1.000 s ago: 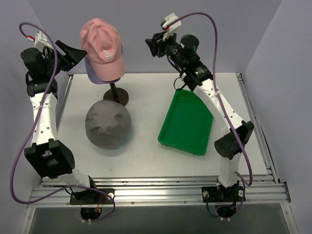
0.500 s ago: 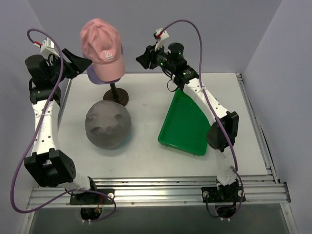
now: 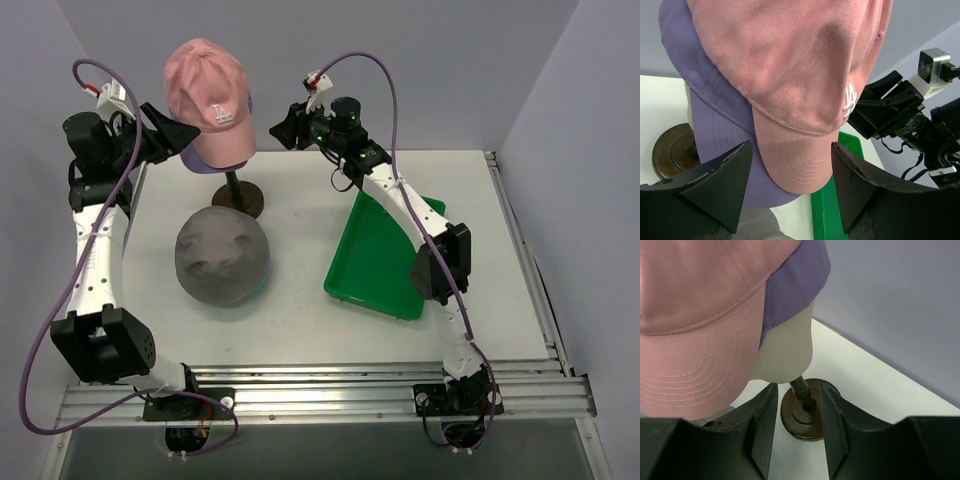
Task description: Stack the hats
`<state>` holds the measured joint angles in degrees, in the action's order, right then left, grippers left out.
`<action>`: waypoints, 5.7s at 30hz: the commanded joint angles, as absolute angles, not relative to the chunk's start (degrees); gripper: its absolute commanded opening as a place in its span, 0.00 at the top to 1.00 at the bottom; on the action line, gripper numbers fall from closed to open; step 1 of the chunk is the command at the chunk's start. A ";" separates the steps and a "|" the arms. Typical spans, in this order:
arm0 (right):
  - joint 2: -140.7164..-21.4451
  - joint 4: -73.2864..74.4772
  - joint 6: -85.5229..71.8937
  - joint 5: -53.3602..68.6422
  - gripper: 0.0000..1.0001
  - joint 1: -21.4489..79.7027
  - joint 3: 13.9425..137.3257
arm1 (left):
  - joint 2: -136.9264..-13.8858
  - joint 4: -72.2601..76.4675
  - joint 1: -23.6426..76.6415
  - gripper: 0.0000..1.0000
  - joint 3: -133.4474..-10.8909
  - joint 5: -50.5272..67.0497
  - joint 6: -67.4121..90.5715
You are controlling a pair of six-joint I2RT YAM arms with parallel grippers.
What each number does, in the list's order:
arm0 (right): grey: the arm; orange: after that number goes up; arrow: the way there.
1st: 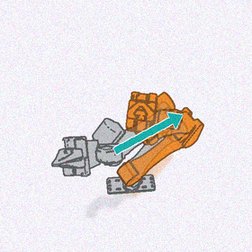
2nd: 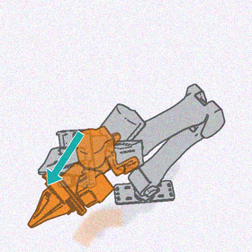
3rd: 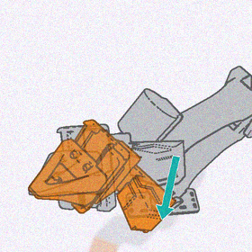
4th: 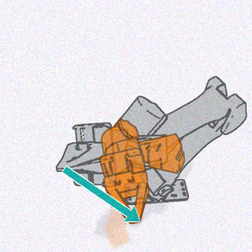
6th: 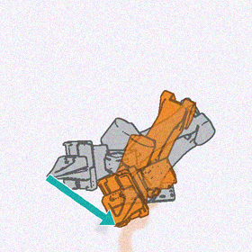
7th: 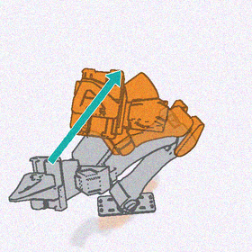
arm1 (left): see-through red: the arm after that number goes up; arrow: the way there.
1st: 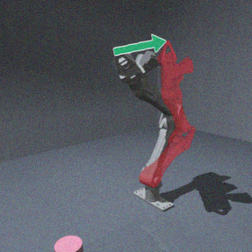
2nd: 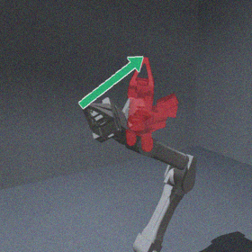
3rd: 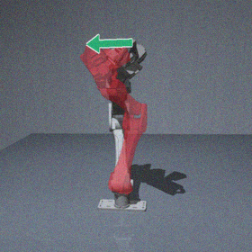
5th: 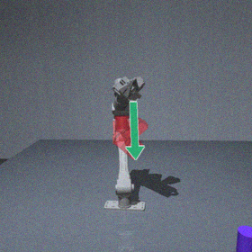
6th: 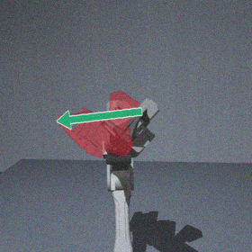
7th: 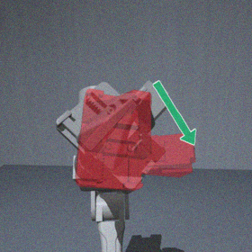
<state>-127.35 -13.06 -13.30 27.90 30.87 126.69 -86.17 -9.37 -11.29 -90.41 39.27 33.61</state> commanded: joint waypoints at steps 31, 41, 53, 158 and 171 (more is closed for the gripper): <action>-133.42 -13.45 -7.48 23.12 0.66 35.07 138.07 | -91.58 -14.33 -13.01 0.96 -94.30 25.49 31.20; -131.75 -12.05 -4.75 20.13 0.67 37.44 136.58 | -92.64 -11.69 -11.52 0.96 -93.96 27.07 31.11; -129.64 -10.72 -2.64 17.84 0.67 39.37 135.00 | -92.73 -10.55 -10.20 0.96 -93.43 27.51 31.03; -129.11 -13.09 3.25 8.44 0.70 44.03 137.82 | -95.98 -10.28 -8.18 0.96 -95.27 27.60 32.26; -127.53 -14.15 3.52 8.61 0.70 46.05 135.00 | -96.77 -10.55 -7.29 0.96 -95.36 26.72 31.64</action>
<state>-131.04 -10.46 4.36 4.45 42.54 135.63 -95.90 -13.41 -9.82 -92.40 24.05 31.86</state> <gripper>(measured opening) 0.300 0.043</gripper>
